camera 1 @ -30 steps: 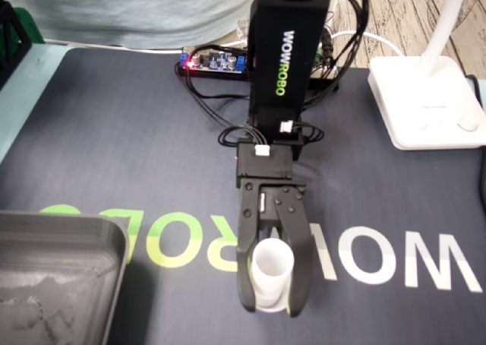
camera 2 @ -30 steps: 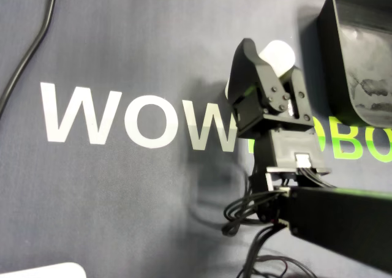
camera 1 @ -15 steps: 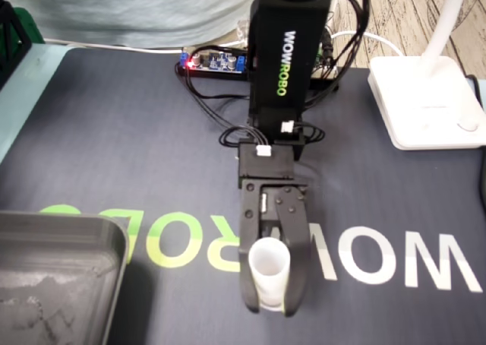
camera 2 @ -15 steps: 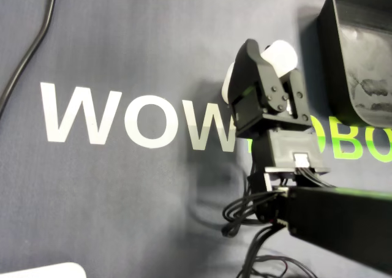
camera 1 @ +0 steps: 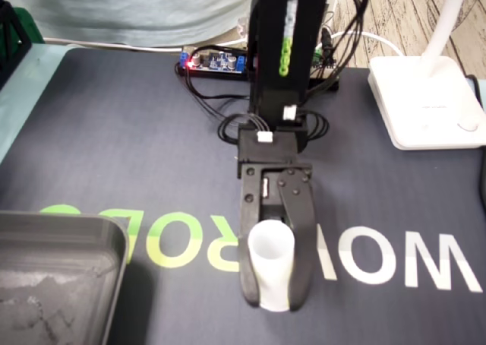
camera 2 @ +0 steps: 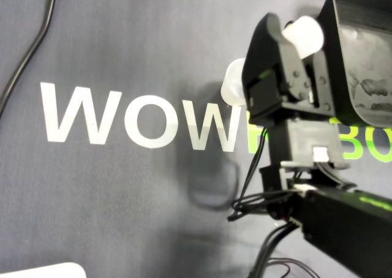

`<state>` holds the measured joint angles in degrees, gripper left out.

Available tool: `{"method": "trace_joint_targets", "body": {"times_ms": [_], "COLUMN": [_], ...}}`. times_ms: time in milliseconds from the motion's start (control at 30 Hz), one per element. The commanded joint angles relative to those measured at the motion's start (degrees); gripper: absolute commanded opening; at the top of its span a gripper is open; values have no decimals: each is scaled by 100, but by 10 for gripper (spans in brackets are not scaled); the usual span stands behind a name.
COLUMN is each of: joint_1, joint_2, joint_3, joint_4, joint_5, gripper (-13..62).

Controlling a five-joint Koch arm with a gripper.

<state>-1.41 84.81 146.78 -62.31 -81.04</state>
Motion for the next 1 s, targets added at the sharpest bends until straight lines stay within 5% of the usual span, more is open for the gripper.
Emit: {"method": "trace_joint_targets", "body": {"times_ms": [0,433,967], "joint_1": [97,1591,3217], "joint_2": [606,1626,-290], "joint_3": [-378,-2821,-6319], "joint_4": [396,3788,6056], "joint_5": [220,2496,9475], "gripper": [33,33,33]}}
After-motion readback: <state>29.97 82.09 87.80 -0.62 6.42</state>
